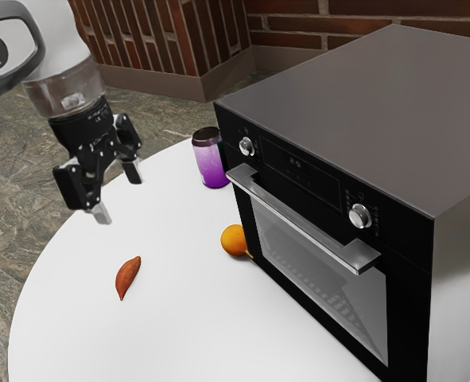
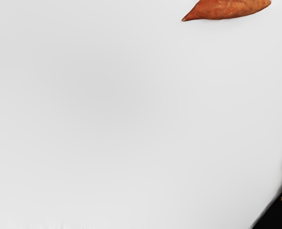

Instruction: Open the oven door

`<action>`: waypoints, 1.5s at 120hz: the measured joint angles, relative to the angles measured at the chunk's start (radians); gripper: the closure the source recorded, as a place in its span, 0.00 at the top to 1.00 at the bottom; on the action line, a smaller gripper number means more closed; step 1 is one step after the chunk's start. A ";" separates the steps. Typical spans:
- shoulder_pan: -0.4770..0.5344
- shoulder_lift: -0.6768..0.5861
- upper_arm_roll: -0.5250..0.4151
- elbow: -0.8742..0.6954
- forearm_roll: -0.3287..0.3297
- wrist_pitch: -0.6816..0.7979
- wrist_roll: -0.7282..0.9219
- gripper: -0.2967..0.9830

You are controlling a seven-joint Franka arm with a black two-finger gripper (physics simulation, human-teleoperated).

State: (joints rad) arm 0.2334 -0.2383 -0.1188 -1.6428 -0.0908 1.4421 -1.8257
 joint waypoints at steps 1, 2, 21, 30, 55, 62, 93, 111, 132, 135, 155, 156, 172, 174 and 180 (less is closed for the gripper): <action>0.000 0.000 0.000 0.000 0.000 0.000 -0.008 0.77; 0.001 -0.001 0.000 -0.001 0.000 0.000 -0.016 0.77; -0.069 -0.228 -0.001 -0.169 0.025 0.014 -0.151 0.77; -0.136 -0.448 -0.001 -0.284 0.029 -0.006 -0.205 0.77; -0.420 -0.719 -0.075 -0.327 0.070 -0.051 -0.314 0.77; -0.421 -0.664 -0.112 -0.328 0.076 0.002 -0.313 0.77; -0.374 -0.574 -0.231 -0.454 0.055 0.418 -0.304 0.77; -0.351 -0.586 -0.236 -0.492 0.035 0.548 -0.300 0.77; -0.336 -0.549 -0.237 -0.498 0.024 0.627 -0.284 0.77; -0.333 -0.543 -0.236 -0.499 0.021 0.634 -0.277 0.77; -0.304 -0.520 -0.236 -0.510 0.013 0.663 -0.196 0.77; -0.303 -0.520 -0.236 -0.510 0.014 0.663 -0.191 0.77; -0.286 -0.495 -0.236 -0.515 0.016 0.674 -0.110 0.77; -0.282 -0.492 -0.236 -0.515 0.017 0.675 -0.101 0.77; -0.262 -0.472 -0.236 -0.514 0.015 0.678 -0.076 0.77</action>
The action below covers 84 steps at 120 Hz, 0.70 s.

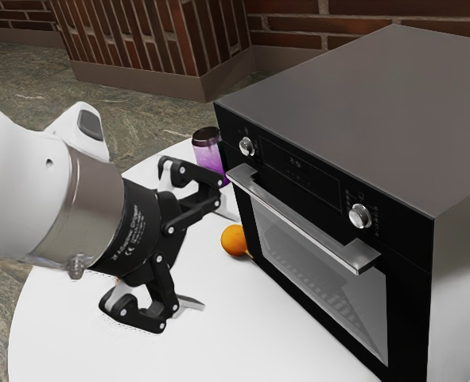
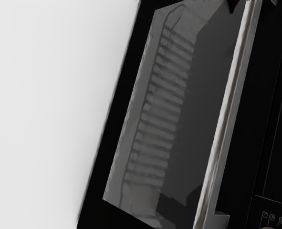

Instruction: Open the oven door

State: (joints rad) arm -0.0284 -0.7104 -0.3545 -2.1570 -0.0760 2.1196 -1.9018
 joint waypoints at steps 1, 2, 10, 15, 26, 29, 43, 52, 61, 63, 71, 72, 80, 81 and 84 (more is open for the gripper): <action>0.004 0.004 0.000 0.000 0.000 0.001 0.004 0.77; 0.008 0.008 0.000 0.000 -0.001 0.001 0.008 0.77; 0.023 0.030 0.000 0.001 -0.003 0.007 0.038 0.77; 0.027 0.043 0.000 0.001 -0.003 0.013 0.055 0.77; 0.029 0.062 -0.001 0.001 -0.001 0.028 0.089 0.77; 0.029 0.066 -0.001 0.001 -0.001 0.031 0.098 0.77; 0.054 0.099 0.000 0.005 -0.001 0.046 0.133 0.77; 0.067 0.120 0.000 0.008 -0.001 0.056 0.153 0.77; 0.071 0.139 -0.001 0.009 0.000 0.069 0.170 0.77; 0.071 0.142 -0.001 0.009 0.000 0.072 0.174 0.77; 0.072 0.151 -0.003 0.010 0.002 0.085 0.187 0.77; 0.072 0.152 -0.003 0.010 0.002 0.086 0.189 0.77; 0.085 0.165 -0.003 0.024 0.004 0.095 0.203 0.77; 0.090 0.170 -0.003 0.029 0.004 0.096 0.205 0.77; 0.100 0.181 -0.003 0.041 0.003 0.099 0.213 0.77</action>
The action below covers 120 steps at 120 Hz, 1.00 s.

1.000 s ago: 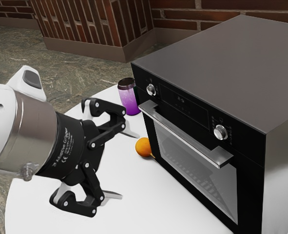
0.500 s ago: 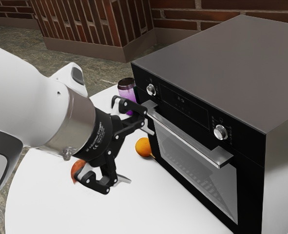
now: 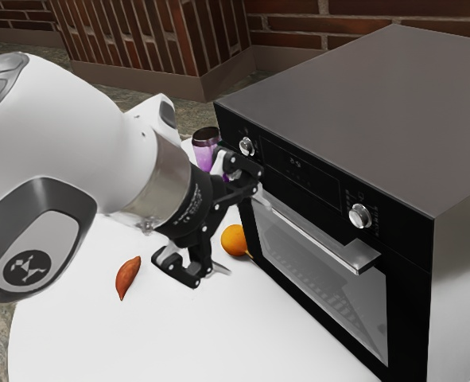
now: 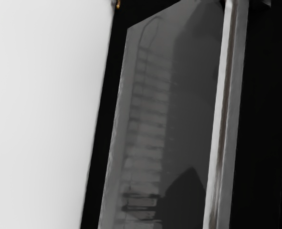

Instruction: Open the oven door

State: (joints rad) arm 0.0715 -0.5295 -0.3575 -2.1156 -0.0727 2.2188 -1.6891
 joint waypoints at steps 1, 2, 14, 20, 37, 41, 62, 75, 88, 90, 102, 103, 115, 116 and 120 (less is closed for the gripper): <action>0.003 0.003 0.000 0.003 0.000 0.001 0.002 0.77; 0.005 0.006 0.000 0.006 0.000 0.002 0.005 0.77; 0.020 0.036 0.000 0.026 0.000 0.010 0.031 0.77; 0.023 0.048 0.000 0.029 0.000 0.014 0.042 0.77; 0.049 0.088 0.000 0.043 -0.001 0.031 0.077 0.77; 0.051 0.097 0.000 0.051 -0.001 0.035 0.085 0.77; 0.055 0.123 -0.001 0.070 0.001 0.050 0.121 0.77; 0.062 0.128 -0.002 0.070 0.000 0.055 0.138 0.77; 0.070 0.124 -0.002 0.059 -0.005 0.058 0.152 0.77; 0.070 0.123 -0.002 0.055 -0.006 0.059 0.154 0.77; 0.066 0.120 -0.002 0.036 -0.010 0.061 0.163 0.77; 0.066 0.119 -0.002 0.034 -0.010 0.061 0.164 0.77; 0.069 0.122 -0.002 0.013 -0.027 0.062 0.172 0.77; 0.070 0.123 -0.002 0.011 -0.029 0.062 0.172 0.77; 0.071 0.125 -0.002 0.004 -0.038 0.062 0.175 0.77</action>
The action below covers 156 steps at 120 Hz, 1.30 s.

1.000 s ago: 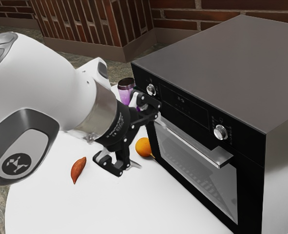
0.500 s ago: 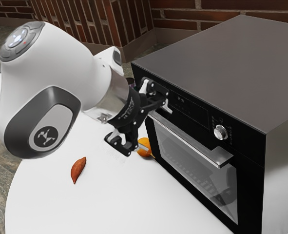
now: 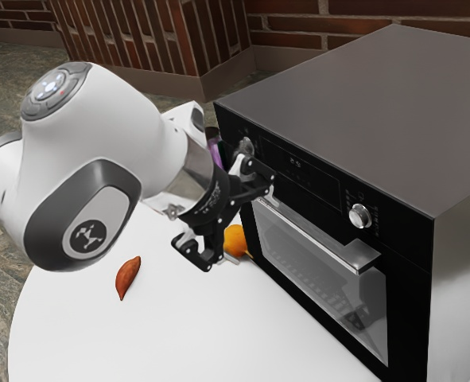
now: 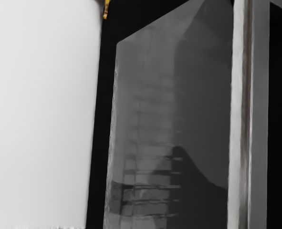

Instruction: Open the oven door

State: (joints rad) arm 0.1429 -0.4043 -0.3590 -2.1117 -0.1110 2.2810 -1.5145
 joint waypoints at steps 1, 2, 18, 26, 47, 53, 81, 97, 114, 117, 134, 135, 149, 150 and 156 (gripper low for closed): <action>0.000 0.001 0.000 -0.002 -0.002 0.000 0.001 0.77; 0.001 0.001 0.000 -0.004 -0.004 0.000 0.001 0.77; 0.004 0.010 0.000 -0.015 -0.035 0.002 0.010 0.77; 0.008 0.014 0.000 -0.015 -0.041 0.003 0.014 0.77; 0.011 0.002 0.000 -0.034 -0.050 0.000 0.021 0.77; 0.018 -0.039 0.000 -0.069 -0.060 0.001 0.023 0.77; 0.062 -0.421 -0.001 -0.380 -0.171 0.009 0.029 0.77; 0.108 -0.699 -0.067 -0.533 -0.248 0.007 0.031 0.77; 0.172 -0.597 -0.047 -0.266 -0.259 -0.098 0.011 0.76; 0.182 -0.508 -0.037 -0.125 -0.231 -0.156 -0.014 0.76; 0.062 -0.158 0.116 0.200 -0.110 -0.429 -0.167 0.77; 0.051 -0.144 0.120 0.205 -0.102 -0.440 -0.175 0.77; -0.014 -0.013 0.194 0.238 -0.036 -0.558 -0.277 0.77; -0.015 -0.010 0.196 0.239 -0.033 -0.564 -0.284 0.77; -0.017 0.006 0.204 0.241 -0.020 -0.595 -0.322 0.77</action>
State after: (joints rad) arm 0.1254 -0.3983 -0.1554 -1.8711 -0.1309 1.6858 -1.8360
